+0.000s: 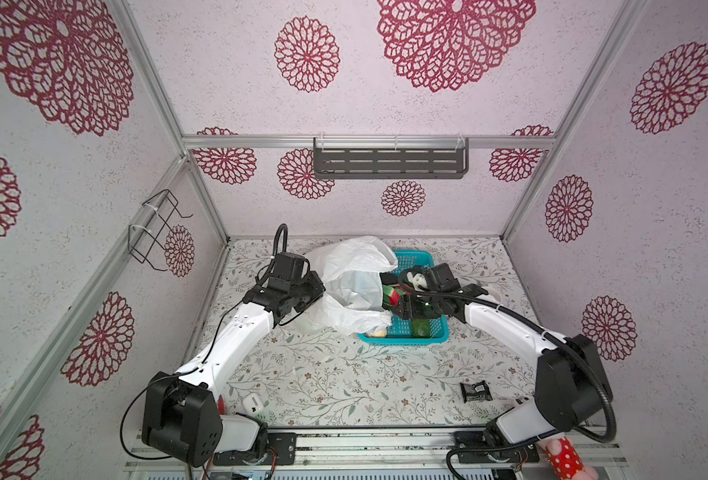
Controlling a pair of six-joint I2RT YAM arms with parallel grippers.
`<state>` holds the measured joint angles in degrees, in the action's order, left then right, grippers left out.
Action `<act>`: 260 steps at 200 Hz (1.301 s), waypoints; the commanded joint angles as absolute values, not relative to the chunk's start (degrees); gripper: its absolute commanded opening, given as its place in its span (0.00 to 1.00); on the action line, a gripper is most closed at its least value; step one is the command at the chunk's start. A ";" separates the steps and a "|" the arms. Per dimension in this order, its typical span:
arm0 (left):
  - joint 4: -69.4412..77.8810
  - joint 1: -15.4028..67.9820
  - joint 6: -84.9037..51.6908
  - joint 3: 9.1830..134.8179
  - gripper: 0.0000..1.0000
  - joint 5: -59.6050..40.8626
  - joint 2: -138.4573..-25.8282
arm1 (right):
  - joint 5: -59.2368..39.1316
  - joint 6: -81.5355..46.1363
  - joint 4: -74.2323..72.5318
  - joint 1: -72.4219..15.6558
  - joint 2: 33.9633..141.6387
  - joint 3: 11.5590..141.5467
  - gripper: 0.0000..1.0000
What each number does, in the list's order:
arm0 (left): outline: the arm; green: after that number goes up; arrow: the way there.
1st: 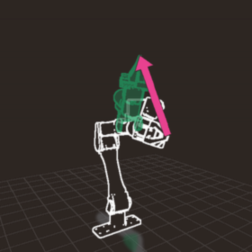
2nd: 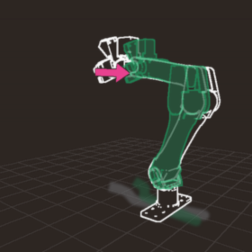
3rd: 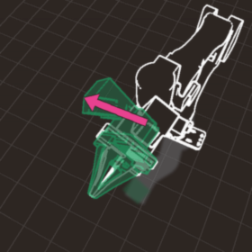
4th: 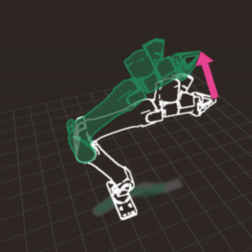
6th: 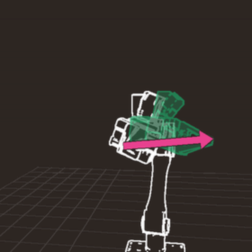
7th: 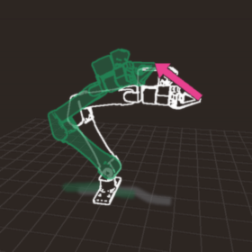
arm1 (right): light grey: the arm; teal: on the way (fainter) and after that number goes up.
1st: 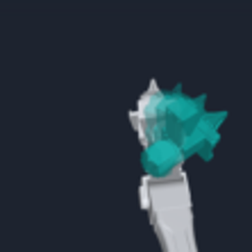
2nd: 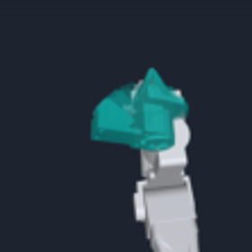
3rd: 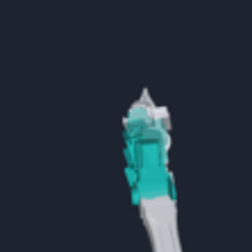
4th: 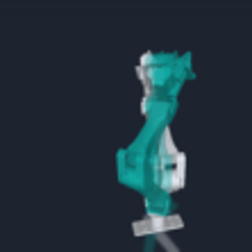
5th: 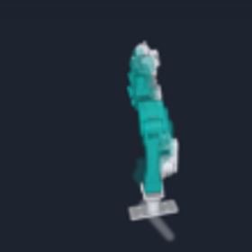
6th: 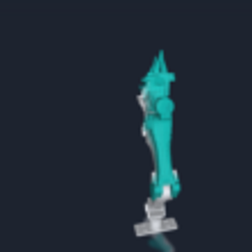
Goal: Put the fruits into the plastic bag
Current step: 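Lower the right gripper to the pale fruit in the basket and grasp it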
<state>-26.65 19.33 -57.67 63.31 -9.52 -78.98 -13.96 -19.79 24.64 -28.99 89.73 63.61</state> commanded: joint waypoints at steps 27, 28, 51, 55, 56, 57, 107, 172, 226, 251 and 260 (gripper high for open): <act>-27.27 18.86 -57.06 63.28 0.00 -7.95 -76.73 | -19.40 -13.59 27.91 -34.83 96.81 70.67 0.76; -27.30 18.88 -57.05 63.28 0.00 -7.98 -76.69 | -19.46 -13.56 28.02 -34.86 96.97 70.84 0.76; -27.64 18.88 -56.84 62.86 0.00 -7.24 -75.97 | -20.13 -12.83 30.47 -35.51 100.61 73.73 0.77; -27.60 18.87 -56.86 62.84 0.00 -7.28 -75.87 | -20.15 -12.83 30.91 -35.59 101.23 74.18 0.77; -27.60 18.88 -56.86 62.80 0.00 -7.20 -75.86 | -20.23 -12.83 31.01 -35.59 101.37 74.23 0.77; -27.60 18.89 -56.82 62.78 0.00 -7.20 -75.81 | -20.26 -12.83 31.15 -35.59 101.53 74.38 0.77; -27.51 18.84 -56.60 63.17 0.00 -7.13 -75.50 | -20.06 -12.60 35.86 -35.60 107.97 79.09 0.78; -27.73 18.87 -56.43 63.89 0.00 -7.19 -76.33 | -21.90 -12.00 38.72 -35.60 109.56 77.46 0.63; -27.60 18.90 -56.09 64.51 0.00 -7.21 -77.06 | -21.33 -12.87 40.30 -35.60 111.51 77.79 0.75; -27.82 18.98 -56.07 64.43 0.00 -7.04 -76.91 | -20.56 -13.17 40.23 -35.51 111.33 77.89 0.59; -27.76 18.98 -56.16 64.20 0.00 -7.00 -76.74 | -20.04 -13.25 39.62 -35.43 110.32 77.61 0.51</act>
